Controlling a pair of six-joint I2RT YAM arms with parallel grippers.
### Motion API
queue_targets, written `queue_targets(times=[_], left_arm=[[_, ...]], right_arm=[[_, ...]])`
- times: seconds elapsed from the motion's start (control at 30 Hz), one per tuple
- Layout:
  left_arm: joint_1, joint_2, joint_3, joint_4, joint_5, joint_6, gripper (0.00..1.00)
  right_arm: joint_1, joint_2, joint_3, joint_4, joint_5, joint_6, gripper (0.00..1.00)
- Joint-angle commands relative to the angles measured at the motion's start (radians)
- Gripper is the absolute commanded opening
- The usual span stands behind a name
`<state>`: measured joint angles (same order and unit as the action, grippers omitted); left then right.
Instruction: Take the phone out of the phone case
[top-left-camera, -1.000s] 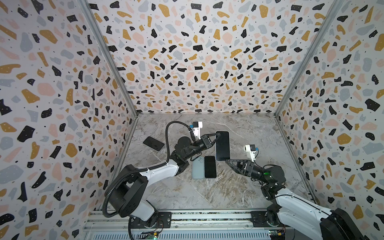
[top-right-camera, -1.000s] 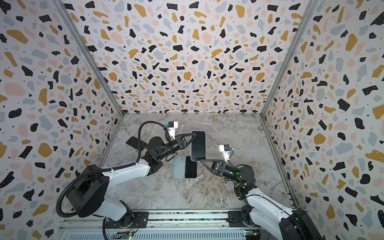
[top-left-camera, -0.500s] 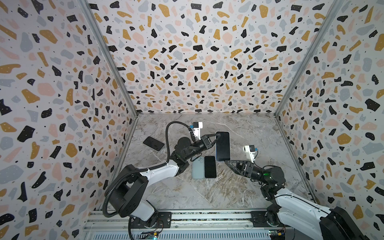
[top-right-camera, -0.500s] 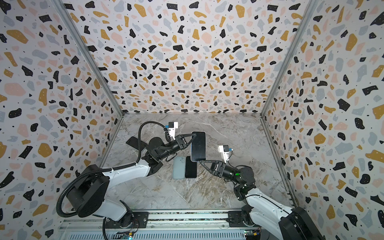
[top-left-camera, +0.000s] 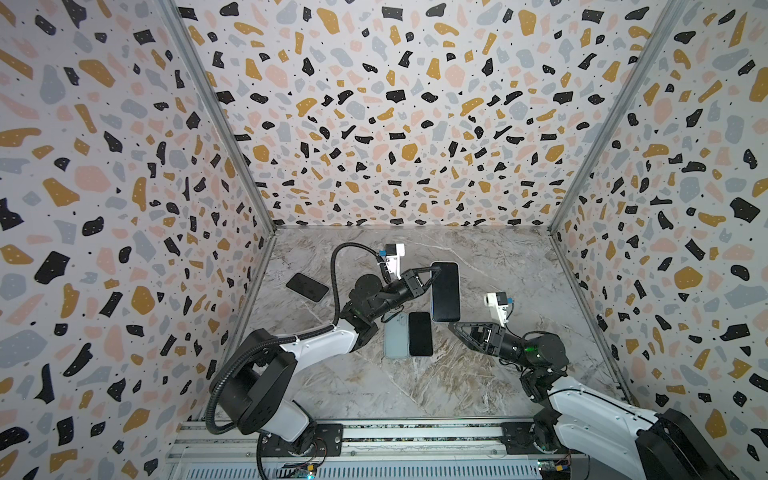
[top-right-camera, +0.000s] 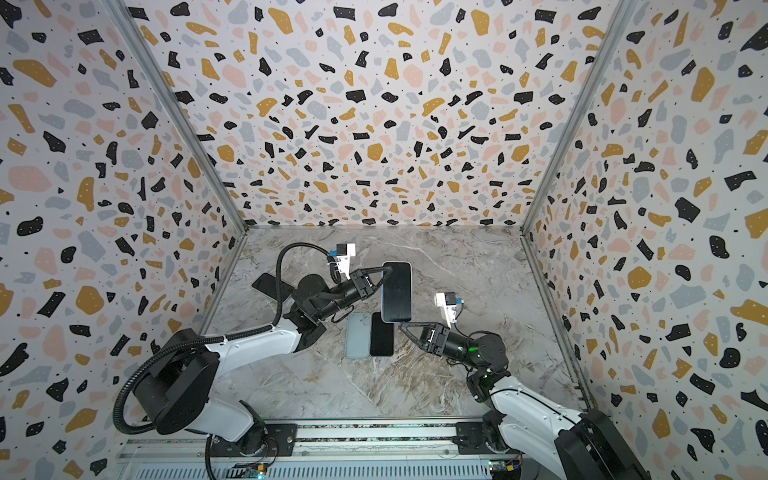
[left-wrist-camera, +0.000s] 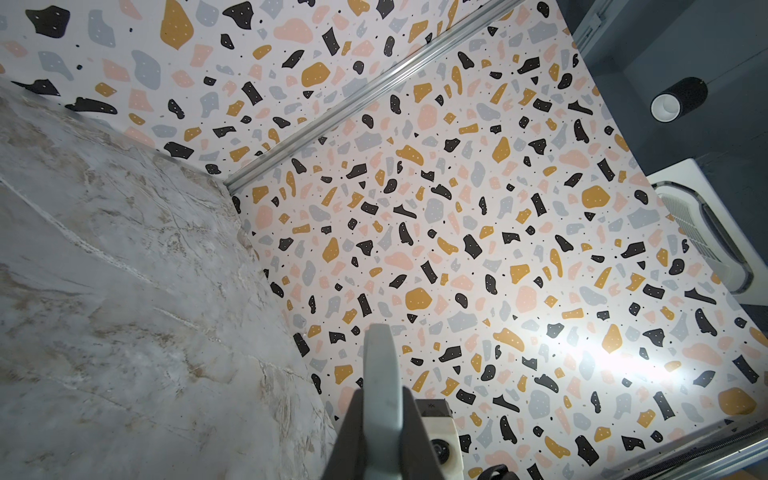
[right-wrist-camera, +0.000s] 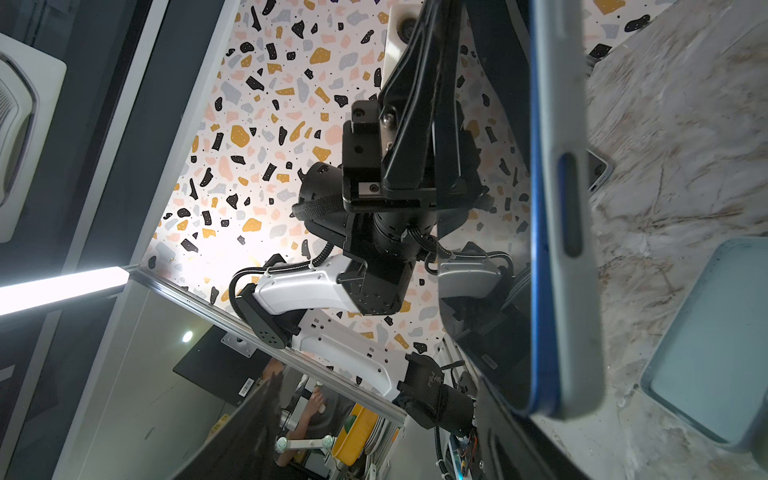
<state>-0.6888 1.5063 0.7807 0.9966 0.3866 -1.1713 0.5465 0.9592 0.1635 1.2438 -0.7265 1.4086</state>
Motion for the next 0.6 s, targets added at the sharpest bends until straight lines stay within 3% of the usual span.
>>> queue_targets(times=[0.0,0.57], left_arm=[[-0.003,-0.006,0.017,0.116,0.006,-0.013,0.0],[-0.017,-0.001,-0.007,0.157,0.038,-0.011,0.0]], right_arm=[[0.004,-0.001,0.004,0.039,0.005,-0.013,0.75],[-0.057,0.012,0.01,0.033,0.009,0.005,0.75]])
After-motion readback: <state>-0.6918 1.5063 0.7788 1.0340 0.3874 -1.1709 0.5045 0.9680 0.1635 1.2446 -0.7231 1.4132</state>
